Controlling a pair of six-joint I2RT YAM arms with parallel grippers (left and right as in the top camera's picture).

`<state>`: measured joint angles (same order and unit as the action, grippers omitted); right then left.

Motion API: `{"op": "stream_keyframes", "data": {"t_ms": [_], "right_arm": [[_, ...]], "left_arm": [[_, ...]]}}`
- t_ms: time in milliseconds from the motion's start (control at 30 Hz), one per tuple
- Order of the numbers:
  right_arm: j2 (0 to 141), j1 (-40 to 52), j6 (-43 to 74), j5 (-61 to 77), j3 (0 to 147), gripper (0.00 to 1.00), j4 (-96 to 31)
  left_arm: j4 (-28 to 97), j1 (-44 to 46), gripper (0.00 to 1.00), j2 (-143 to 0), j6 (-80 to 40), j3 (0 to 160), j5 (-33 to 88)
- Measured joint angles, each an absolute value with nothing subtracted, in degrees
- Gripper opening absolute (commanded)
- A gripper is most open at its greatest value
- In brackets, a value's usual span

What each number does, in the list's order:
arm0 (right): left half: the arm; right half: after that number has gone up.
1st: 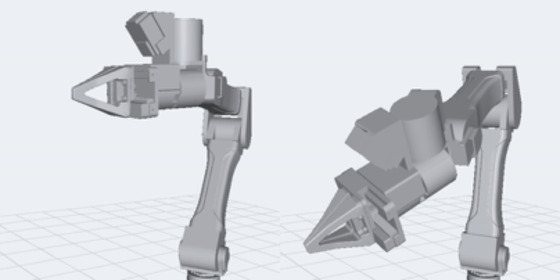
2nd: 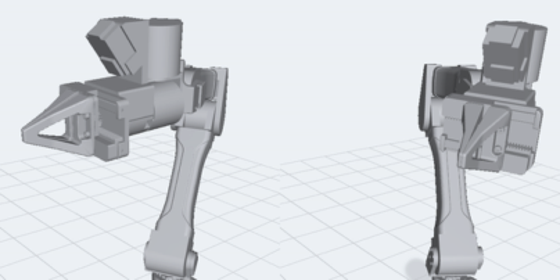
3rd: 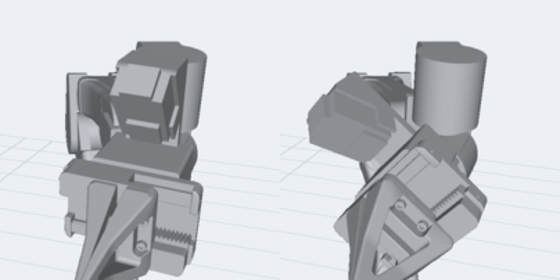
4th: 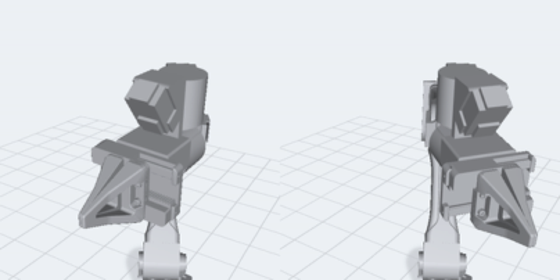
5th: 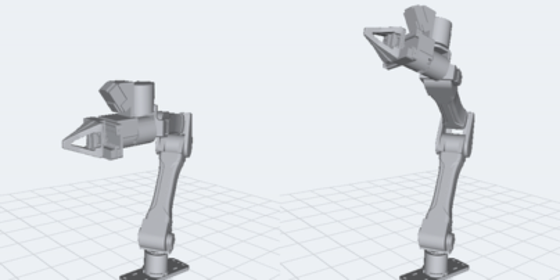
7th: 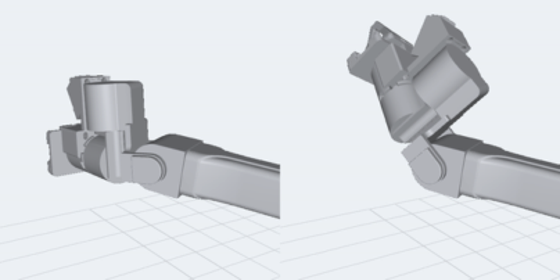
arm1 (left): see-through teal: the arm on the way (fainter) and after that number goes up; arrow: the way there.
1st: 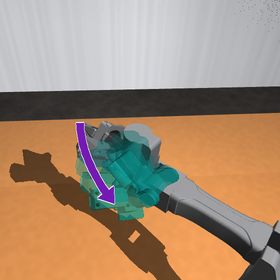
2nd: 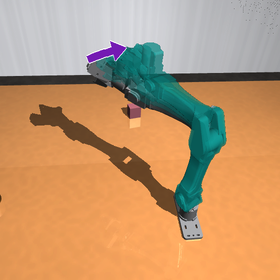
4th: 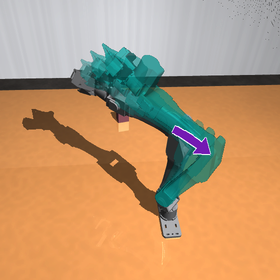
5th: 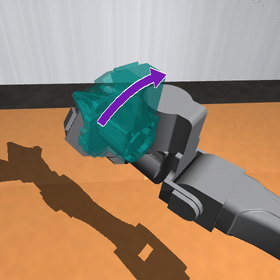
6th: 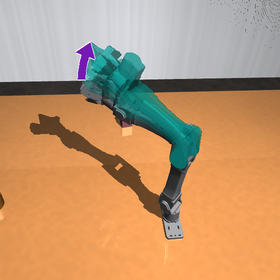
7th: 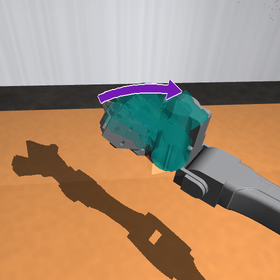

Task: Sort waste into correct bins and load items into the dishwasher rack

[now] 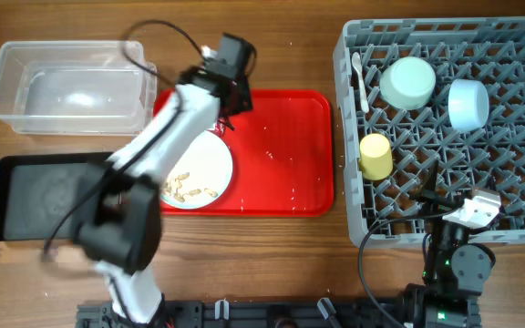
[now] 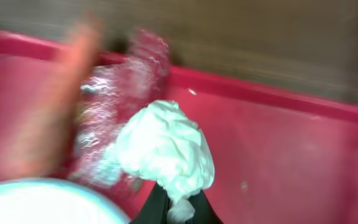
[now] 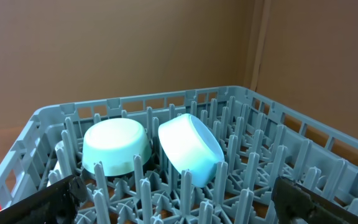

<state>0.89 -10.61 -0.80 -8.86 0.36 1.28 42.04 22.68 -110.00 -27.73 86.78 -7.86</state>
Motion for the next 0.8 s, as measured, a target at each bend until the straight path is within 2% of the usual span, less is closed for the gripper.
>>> {"op": "stream_keyframes", "data": {"t_ms": [167,200,233,267,400,500,633,800], "right_arm": [[0.9,-10.6,-0.8,-8.9,0.4,1.0,1.3],[0.9,-10.6,-0.8,-8.9,0.4,1.0,1.3],[0.9,-10.6,-0.8,-8.9,0.4,1.0,1.3],[0.9,-10.6,-0.8,-8.9,0.4,1.0,1.3],[0.9,-10.6,-0.8,-8.9,0.4,1.0,1.3],[0.9,-10.6,-0.8,-8.9,0.4,1.0,1.3],[0.9,-10.6,-0.8,-8.9,0.4,1.0,1.3],[0.9,-10.6,-0.8,-8.9,0.4,1.0,1.3]], "left_arm": [[48.2,10.3,0.06,-97.7,-28.3,89.4,-11.9],[48.2,7.1,0.18,-97.8,-28.5,89.5,-12.4],[48.0,4.4,0.45,-98.6,-28.7,89.4,-13.0],[47.2,1.5,0.6,-100.0,-29.0,89.2,-13.4],[41.9,-6.1,0.63,-106.2,-28.6,88.1,-11.1],[41.5,-7.0,0.63,-106.4,-24.9,87.9,-1.5],[44.0,-0.5,0.61,-106.2,-19.4,87.6,4.5],[42.3,12.4,0.62,-107.9,-14.8,84.5,-0.1]]}}
